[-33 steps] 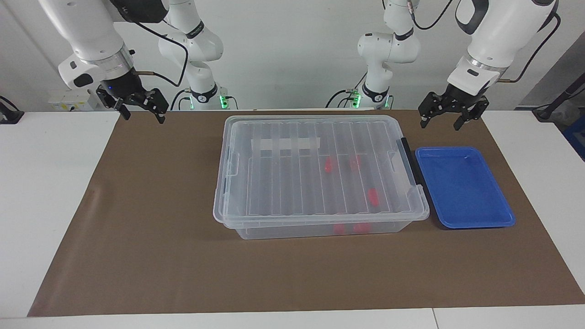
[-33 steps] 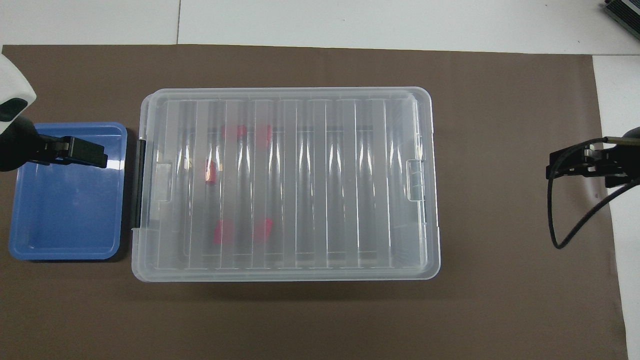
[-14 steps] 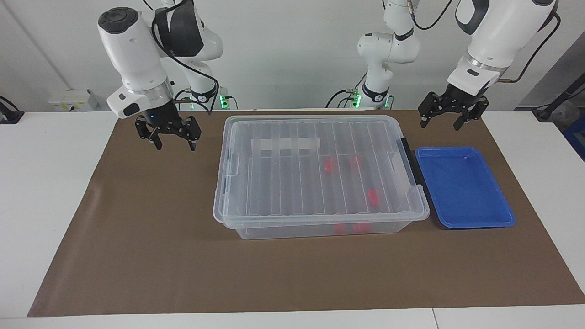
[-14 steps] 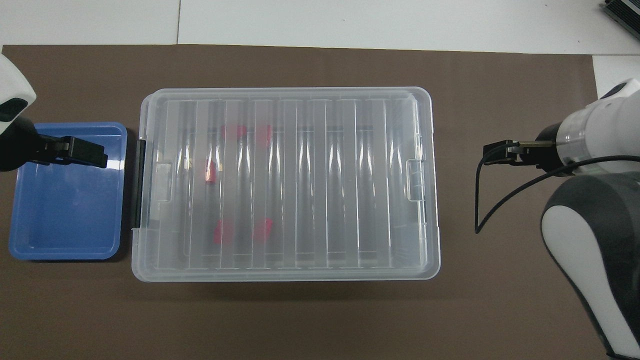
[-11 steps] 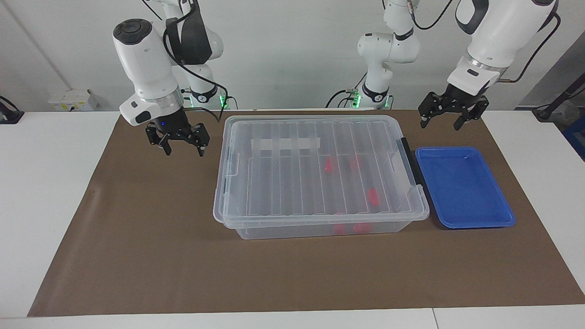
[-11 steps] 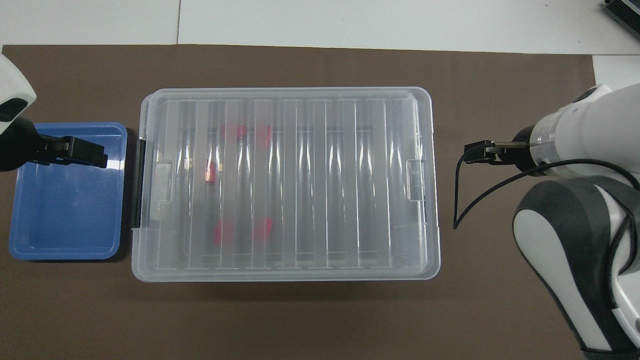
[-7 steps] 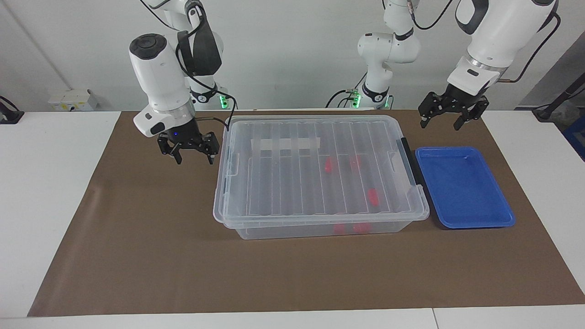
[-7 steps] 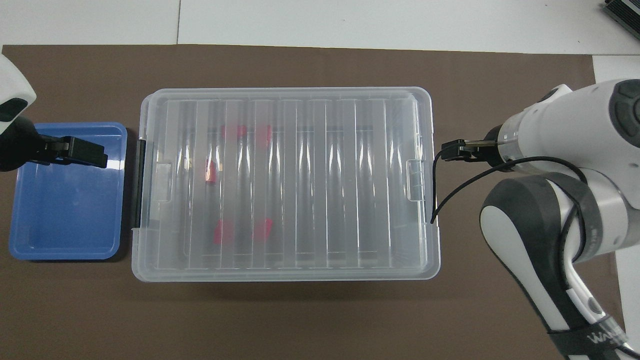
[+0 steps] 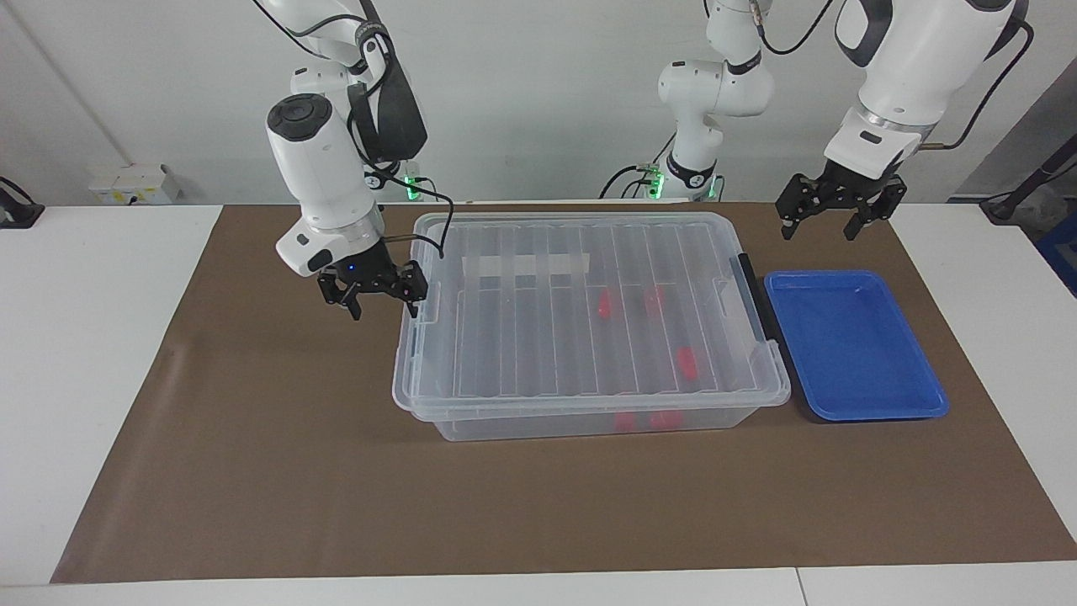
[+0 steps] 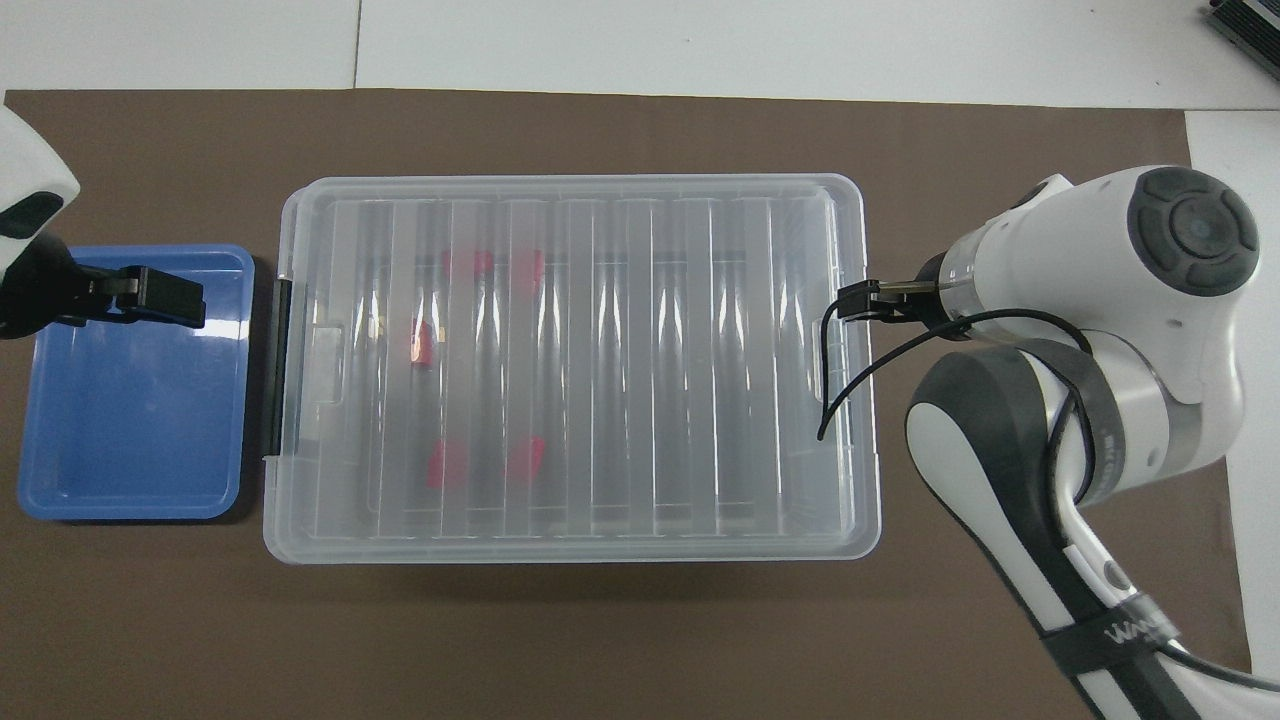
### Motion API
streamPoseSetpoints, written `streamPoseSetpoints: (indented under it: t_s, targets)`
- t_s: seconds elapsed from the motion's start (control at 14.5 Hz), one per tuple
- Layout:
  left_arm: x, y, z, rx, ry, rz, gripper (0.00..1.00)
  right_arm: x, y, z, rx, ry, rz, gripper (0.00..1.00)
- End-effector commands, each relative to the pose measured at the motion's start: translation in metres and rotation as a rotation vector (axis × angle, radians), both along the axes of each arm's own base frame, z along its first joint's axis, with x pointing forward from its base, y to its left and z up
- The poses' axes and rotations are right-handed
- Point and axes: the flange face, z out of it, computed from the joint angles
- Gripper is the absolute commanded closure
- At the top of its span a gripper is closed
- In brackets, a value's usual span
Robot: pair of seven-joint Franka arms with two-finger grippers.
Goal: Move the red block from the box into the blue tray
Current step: 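Slide the lid away with the right gripper while the left gripper approaches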
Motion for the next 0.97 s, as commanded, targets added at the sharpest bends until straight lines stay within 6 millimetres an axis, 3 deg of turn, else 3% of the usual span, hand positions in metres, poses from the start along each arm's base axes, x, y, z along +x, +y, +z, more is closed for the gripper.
streamPoseSetpoints:
  t_s: [0.0, 0.34, 0.55, 0.76, 0.9]
  targets:
    - [-0.005, -0.008, -0.002, 0.018, -0.022, 0.026, 0.0, -0.009, 0.0, -0.008, 0.011, 0.014, -0.021, 0.03]
    - [-0.012, -0.015, -0.013, 0.013, -0.02, 0.032, 0.0, -0.013, -0.003, -0.016, 0.006, 0.032, -0.025, 0.02]
    - [-0.01, -0.02, -0.009, 0.0, -0.058, 0.109, 0.0, -0.013, -0.003, -0.016, 0.007, 0.029, -0.021, 0.02]
    - [-0.013, -0.035, -0.017, -0.011, -0.073, 0.132, 0.0, -0.013, -0.013, -0.019, 0.005, 0.041, -0.035, 0.02]
    - [-0.015, -0.036, -0.02, -0.015, -0.079, 0.147, 0.0, -0.013, -0.016, -0.019, 0.005, 0.045, -0.041, 0.02]
